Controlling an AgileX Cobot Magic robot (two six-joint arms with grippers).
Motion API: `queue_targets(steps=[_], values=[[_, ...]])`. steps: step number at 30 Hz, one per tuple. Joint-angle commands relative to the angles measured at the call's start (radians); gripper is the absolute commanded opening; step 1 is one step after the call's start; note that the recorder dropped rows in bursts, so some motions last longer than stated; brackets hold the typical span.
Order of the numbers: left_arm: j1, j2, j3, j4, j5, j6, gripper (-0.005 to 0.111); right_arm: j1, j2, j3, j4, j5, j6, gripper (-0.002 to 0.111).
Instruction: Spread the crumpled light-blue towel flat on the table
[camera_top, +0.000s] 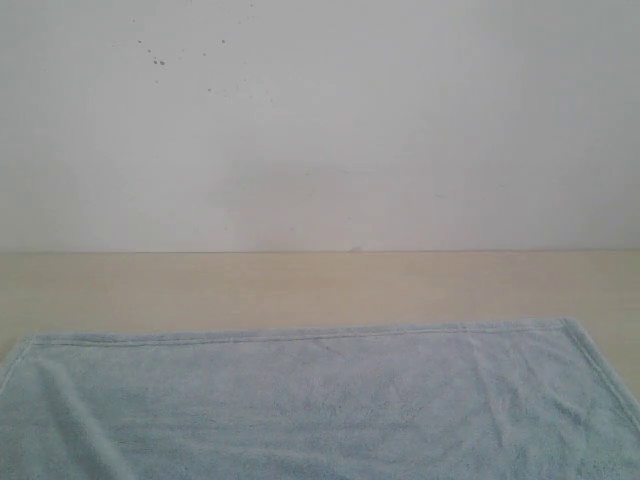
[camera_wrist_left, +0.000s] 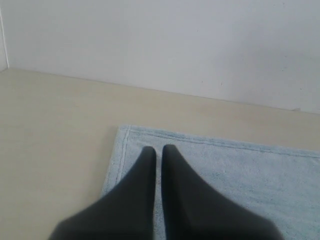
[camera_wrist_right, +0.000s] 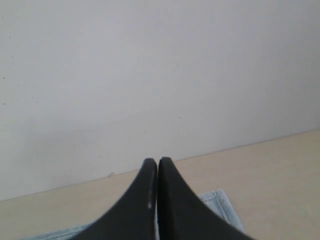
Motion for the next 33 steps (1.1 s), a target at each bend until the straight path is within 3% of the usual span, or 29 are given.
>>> queue_targets(steps=[1, 5, 10, 18, 23, 27, 33], values=[[-0.007, -0.004, 0.004, -0.003, -0.003, -0.010, 0.004, -0.003, -0.002, 0.000, 0.001, -0.011, -0.005, 0.000], [-0.007, -0.004, 0.004, -0.010, -0.067, -0.010, 0.004, -0.003, -0.002, 0.000, 0.001, -0.011, -0.005, 0.000], [-0.007, -0.004, 0.004, -0.012, -0.279, -0.010, 0.004, -0.003, -0.002, 0.000, 0.001, -0.011, -0.005, 0.000], [-0.003, -0.004, 0.004, -0.012, -0.281, 0.106, 0.004, -0.003, -0.002, 0.000, 0.001, -0.011, -0.005, 0.000], [-0.001, -0.004, 0.004, -0.139, -0.284, 0.504, 0.004, -0.003, -0.002, 0.000, 0.001, -0.011, -0.005, 0.000], [-0.001, -0.004, 0.004, -0.146, -0.252, 0.513, 0.004, -0.003, -0.002, 0.000, 0.001, -0.011, -0.005, 0.000], [0.054, -0.004, 0.004, -0.148, -0.243, 0.513, 0.004, -0.003, -0.002, 0.000, 0.001, -0.011, -0.005, 0.000]])
